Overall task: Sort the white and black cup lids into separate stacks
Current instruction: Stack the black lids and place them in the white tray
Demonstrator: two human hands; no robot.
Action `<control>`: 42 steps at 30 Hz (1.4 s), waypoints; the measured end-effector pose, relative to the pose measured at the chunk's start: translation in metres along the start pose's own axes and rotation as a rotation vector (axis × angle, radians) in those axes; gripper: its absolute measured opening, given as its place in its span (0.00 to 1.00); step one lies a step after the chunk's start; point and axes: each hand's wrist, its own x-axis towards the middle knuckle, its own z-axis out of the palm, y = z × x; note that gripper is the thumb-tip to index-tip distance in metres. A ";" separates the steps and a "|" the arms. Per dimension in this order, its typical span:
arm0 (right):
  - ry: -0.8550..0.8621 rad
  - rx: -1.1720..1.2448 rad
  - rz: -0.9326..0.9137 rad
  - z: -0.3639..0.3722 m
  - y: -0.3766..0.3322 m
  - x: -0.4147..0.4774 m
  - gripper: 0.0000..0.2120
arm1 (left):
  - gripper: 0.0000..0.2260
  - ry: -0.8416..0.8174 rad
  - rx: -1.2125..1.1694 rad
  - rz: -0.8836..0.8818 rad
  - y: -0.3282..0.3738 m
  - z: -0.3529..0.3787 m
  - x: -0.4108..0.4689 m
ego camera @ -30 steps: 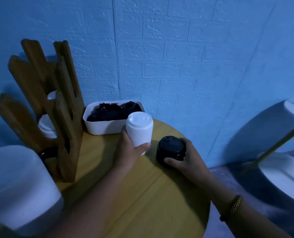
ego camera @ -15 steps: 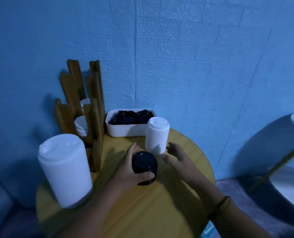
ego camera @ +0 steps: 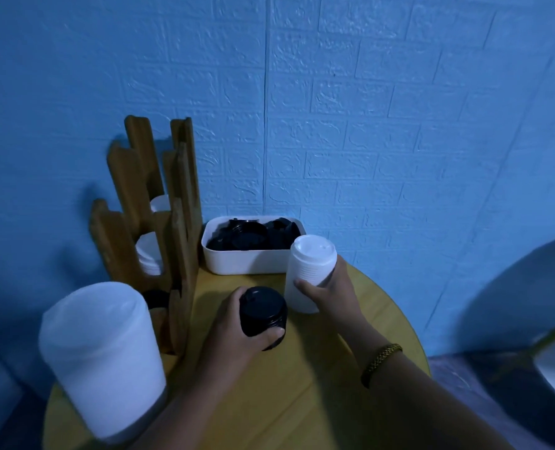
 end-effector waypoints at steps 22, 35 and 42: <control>0.197 -0.203 -0.226 -0.035 -0.012 0.002 0.18 | 0.44 0.033 0.033 -0.051 -0.001 0.009 0.011; -0.315 -0.621 -0.228 0.051 -0.027 0.064 0.16 | 0.46 -0.046 0.042 -0.057 0.010 -0.006 -0.010; -0.251 -0.530 -0.297 0.040 -0.023 0.048 0.08 | 0.45 -0.104 0.056 -0.067 0.012 -0.018 -0.024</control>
